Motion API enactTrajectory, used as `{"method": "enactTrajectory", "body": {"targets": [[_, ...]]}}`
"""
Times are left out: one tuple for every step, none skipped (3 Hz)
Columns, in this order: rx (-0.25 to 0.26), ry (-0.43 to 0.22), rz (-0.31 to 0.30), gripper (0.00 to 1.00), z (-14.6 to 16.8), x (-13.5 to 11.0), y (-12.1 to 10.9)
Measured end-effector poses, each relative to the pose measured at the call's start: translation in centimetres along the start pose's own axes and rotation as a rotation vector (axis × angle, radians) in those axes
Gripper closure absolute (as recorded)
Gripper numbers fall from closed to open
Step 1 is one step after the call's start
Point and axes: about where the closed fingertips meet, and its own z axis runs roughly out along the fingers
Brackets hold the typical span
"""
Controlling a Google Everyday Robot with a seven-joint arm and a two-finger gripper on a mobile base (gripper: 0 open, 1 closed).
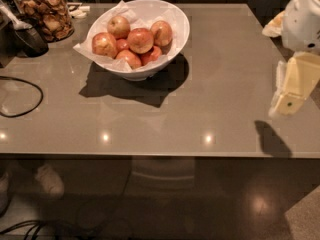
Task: Pick apple from white bowl
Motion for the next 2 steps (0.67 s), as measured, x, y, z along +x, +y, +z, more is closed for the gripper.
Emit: {"method": "enactTrajectory", "body": {"targets": [[0.002,0.006,-0.058,0.00,-0.36,-1.74,-1.51],[0.002,0.006,-0.058,0.00,-0.36,-1.74,-1.51]]}}
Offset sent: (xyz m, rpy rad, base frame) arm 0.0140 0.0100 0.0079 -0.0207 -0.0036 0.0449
